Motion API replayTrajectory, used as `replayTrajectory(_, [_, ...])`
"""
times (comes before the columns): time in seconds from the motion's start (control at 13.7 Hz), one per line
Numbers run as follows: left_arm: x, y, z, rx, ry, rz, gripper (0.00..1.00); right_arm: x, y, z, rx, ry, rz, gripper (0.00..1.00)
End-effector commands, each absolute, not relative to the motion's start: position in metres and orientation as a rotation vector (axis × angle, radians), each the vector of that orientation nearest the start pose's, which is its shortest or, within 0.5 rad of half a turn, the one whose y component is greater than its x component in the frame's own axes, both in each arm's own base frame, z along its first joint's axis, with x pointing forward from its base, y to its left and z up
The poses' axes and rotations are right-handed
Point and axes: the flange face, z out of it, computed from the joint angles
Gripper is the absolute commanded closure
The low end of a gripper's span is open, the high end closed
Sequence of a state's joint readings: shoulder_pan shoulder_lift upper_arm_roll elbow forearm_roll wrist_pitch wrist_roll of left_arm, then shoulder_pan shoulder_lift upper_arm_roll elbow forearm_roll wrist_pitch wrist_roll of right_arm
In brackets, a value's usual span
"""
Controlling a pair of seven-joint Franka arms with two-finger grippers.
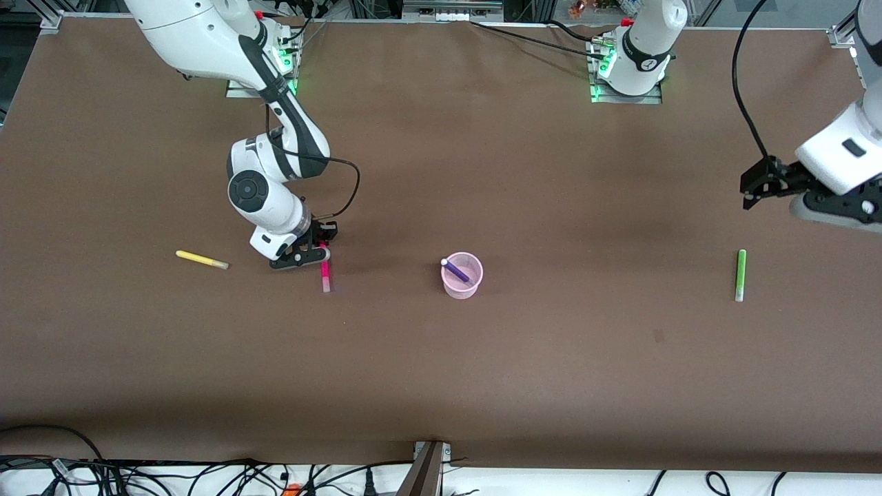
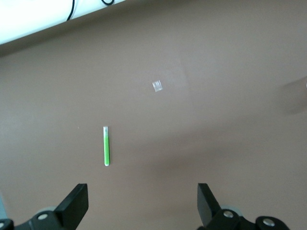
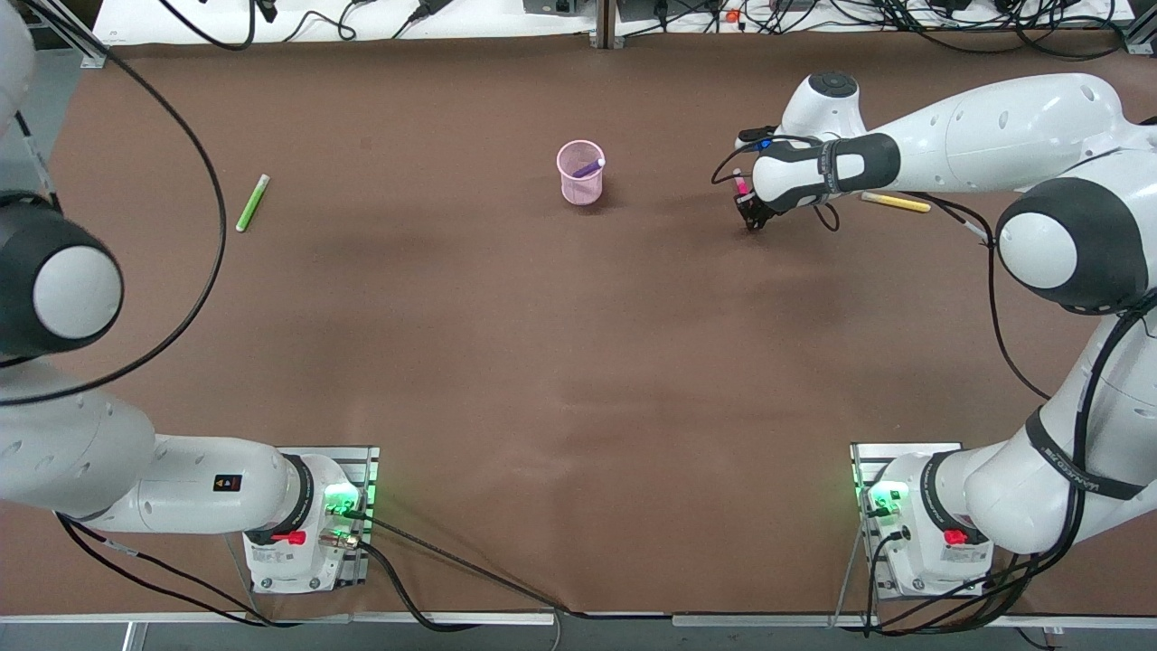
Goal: Organize pens into pink holder with both arms
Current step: 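Raise the left gripper away while the right gripper lifts the pink marker, then carry the pink marker over the pink cup with the right gripper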
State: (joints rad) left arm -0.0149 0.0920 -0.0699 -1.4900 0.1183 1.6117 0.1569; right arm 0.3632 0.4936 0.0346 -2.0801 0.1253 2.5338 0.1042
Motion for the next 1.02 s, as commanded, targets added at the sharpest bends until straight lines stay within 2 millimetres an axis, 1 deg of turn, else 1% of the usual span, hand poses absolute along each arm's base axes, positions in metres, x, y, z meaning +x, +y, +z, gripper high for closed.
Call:
replayTrajectory(0.0, [0.542, -0.023, 0.611, -3.019, 0.303, -0.09, 0.0, 0.537, 0.239, 0.193, -3.041, -0.245, 0.113, 1.0])
replayTrajectory(0.07, [0.538, -0.007, 0.611, -3.029, 0.259, -0.111, 0.0, 0.539, 0.242, 0.199, -3.041, -0.225, 0.132, 1.0])
replayTrajectory(0.15, [0.539, 0.0, 0.609, -3.036, 0.246, -0.125, 0.0, 0.542, 0.245, 0.206, -3.043, -0.206, 0.157, 1.0])
replayTrajectory(0.22, [0.539, 0.0, 0.609, -3.037, 0.241, -0.125, 0.0, 0.548, 0.25, 0.217, -3.043, -0.183, 0.186, 1.0])
replayTrajectory(0.29, [0.54, 0.003, 0.61, -3.035, 0.236, -0.127, 0.0, 0.55, 0.259, 0.229, -3.043, -0.156, 0.238, 1.0])
replayTrajectory(0.36, [0.54, 0.001, 0.61, -3.033, 0.252, -0.124, 0.0, 0.553, 0.272, 0.244, -3.031, -0.102, 0.293, 1.0])
replayTrajectory(0.44, [0.54, -0.006, 0.611, -3.027, 0.261, -0.12, 0.0, 0.558, 0.282, 0.261, -3.0, -0.027, 0.35, 1.0])
replayTrajectory(0.51, [0.54, -0.012, 0.611, -3.017, 0.275, -0.12, 0.0, 0.561, 0.297, 0.277, -2.961, 0.028, 0.4, 1.0])
replayTrajectory(0.58, [0.54, -0.005, 0.611, -3.019, 0.25, -0.119, 0.0, 0.563, 0.305, 0.288, -2.93, 0.075, 0.441, 1.0])
replayTrajectory(0.73, [0.54, -0.006, 0.612, -3.026, 0.251, -0.122, 0.0, 0.57, 0.315, 0.302, -2.855, 0.188, 0.476, 1.0])
replayTrajectory(0.87, [0.54, -0.005, 0.612, -3.03, 0.248, -0.113, 0.0, 0.572, 0.328, 0.311, -2.762, 0.299, 0.548, 1.0])
replayTrajectory(0.95, [0.541, -0.004, 0.612, -3.033, 0.245, -0.099, 0.0, 0.569, 0.337, 0.315, -2.72, 0.355, 0.594, 1.0])
